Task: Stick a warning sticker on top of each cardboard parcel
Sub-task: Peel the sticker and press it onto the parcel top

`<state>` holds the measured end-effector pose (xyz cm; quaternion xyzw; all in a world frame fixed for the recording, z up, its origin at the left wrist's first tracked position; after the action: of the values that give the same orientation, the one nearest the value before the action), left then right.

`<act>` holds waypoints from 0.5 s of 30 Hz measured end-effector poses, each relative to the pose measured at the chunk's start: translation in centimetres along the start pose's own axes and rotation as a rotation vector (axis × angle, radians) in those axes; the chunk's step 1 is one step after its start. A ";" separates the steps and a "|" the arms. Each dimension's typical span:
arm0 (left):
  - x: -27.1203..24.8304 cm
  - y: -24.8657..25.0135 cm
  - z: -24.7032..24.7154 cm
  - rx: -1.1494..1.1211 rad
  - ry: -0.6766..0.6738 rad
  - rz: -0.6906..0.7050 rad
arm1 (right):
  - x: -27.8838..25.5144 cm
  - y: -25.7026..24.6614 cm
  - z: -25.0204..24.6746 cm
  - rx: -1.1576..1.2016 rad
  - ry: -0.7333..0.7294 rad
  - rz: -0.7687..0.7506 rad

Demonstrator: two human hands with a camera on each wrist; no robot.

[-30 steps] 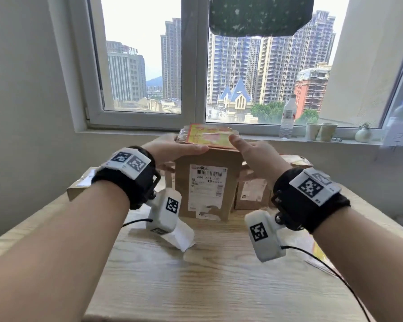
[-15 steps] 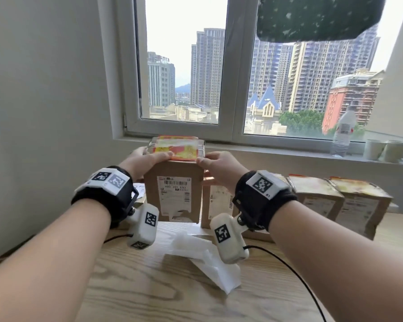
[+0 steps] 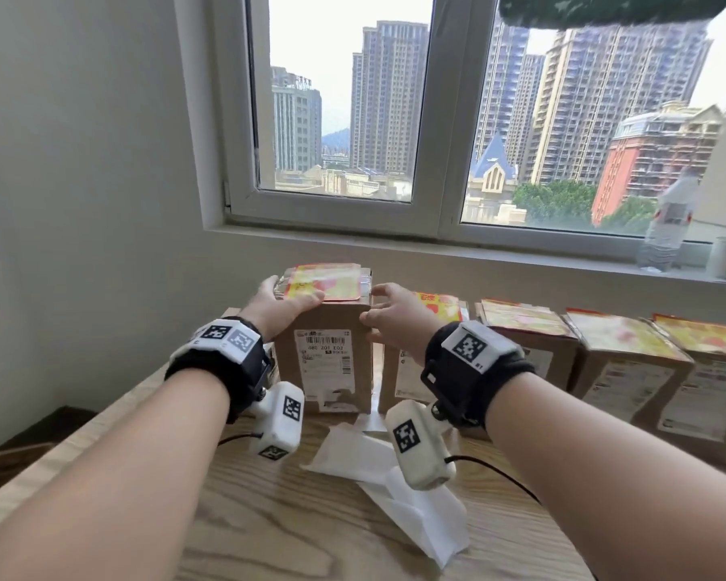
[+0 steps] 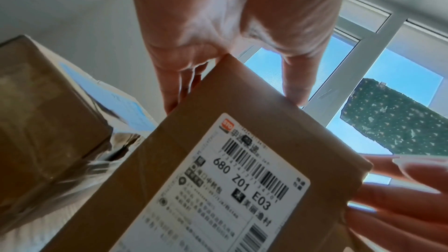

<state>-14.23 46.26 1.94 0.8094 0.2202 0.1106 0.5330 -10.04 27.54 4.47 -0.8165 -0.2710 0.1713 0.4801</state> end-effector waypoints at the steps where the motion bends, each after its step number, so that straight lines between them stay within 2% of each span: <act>1: -0.2 0.1 0.4 0.038 0.007 -0.001 | 0.2 0.2 0.0 -0.014 -0.009 0.002; 4: 0.0 0.0 1.2 0.167 0.062 0.012 | 0.6 0.9 -0.3 -0.046 -0.002 -0.003; 6: 0.4 0.2 1.9 0.156 0.055 0.041 | 0.8 1.4 -0.8 -0.099 0.036 -0.025; 11: 1.6 0.7 3.1 0.139 0.062 0.079 | -0.6 1.2 -2.8 -0.271 0.246 -0.161; 15: 2.2 1.0 3.3 0.162 0.049 0.094 | -1.4 1.7 -3.8 -0.302 0.203 -0.174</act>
<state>-10.75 44.27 1.43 0.8563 0.2033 0.1369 0.4546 -8.58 23.40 4.82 -0.8659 -0.3133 0.0035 0.3899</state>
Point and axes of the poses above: each hand's wrist, its own x-axis towards the middle knuckle, its own z-axis out of the palm, y = z × x, the point moved 3 cm from there along x, towards the middle knuckle, and after that the axes turned 8 degrees about -y, right-handed, at the moved point
